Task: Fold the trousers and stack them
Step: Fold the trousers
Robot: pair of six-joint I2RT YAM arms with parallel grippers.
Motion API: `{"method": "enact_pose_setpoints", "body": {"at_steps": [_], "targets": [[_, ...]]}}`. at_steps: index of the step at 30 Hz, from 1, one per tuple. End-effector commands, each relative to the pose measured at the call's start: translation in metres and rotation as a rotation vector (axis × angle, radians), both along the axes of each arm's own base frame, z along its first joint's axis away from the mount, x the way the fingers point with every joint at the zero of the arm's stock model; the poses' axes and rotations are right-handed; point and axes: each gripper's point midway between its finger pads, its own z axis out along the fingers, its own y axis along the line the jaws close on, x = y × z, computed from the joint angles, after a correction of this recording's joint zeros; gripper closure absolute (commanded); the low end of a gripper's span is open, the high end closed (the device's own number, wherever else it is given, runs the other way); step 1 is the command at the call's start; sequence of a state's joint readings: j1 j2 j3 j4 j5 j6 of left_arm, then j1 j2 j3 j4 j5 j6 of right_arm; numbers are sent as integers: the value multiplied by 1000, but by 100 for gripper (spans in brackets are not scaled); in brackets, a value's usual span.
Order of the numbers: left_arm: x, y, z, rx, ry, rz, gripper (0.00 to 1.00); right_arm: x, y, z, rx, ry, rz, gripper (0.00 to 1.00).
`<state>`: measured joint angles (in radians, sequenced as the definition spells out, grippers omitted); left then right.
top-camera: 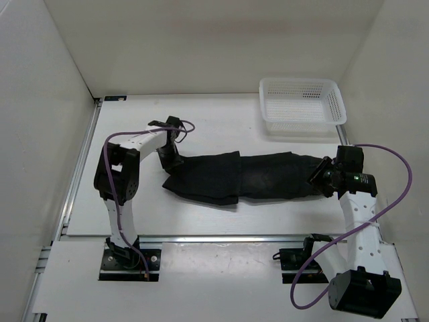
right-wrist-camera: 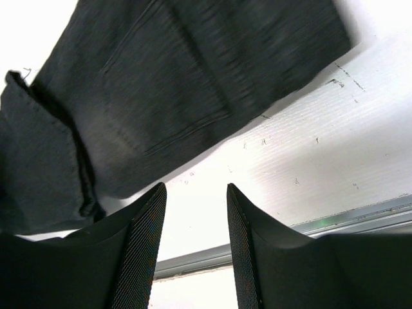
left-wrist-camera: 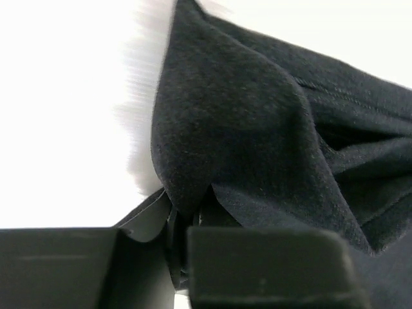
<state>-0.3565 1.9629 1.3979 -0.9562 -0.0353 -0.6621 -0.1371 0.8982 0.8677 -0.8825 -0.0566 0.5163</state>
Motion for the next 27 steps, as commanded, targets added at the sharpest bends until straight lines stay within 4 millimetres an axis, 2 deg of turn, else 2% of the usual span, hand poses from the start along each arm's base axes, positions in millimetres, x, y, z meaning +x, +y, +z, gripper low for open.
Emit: {"method": "enact_pose_setpoints", "body": {"at_steps": [1,3,4,6,7,10,11,14,17,19,20,22,24,26,27], "targets": [[26,61,47,172,-133,126,90,4,3,11,16,-39,16,52],[23,86,71,249,-143,172,90,4,3,11,16,-39,16,52],[35,104,92,293,-196,216,90,4,5,11,24,-40,21,51],[34,123,119,348,-220,247,90,5,7,8,35,-32,28,51],[43,130,146,377,-291,267,90,7,9,9,42,-44,45,51],[49,135,180,379,-348,269,90,9,20,0,88,-23,103,51],[55,125,198,359,-400,256,90,7,21,-6,100,-2,107,51],[59,106,222,306,-457,246,90,9,25,-6,116,-14,119,51],[68,84,228,242,-480,232,90,9,27,-7,128,-6,125,51],[70,74,224,236,-469,227,90,11,30,-7,144,-11,147,48],[72,67,229,213,-486,231,90,14,32,-7,148,-19,170,48],[74,58,225,200,-472,219,90,16,39,-17,177,4,209,42],[74,42,233,153,-495,215,90,19,54,-21,235,7,272,36],[76,34,235,134,-502,211,90,29,63,-28,259,21,292,28],[76,26,240,107,-514,209,90,33,75,-27,266,20,328,26]]}}
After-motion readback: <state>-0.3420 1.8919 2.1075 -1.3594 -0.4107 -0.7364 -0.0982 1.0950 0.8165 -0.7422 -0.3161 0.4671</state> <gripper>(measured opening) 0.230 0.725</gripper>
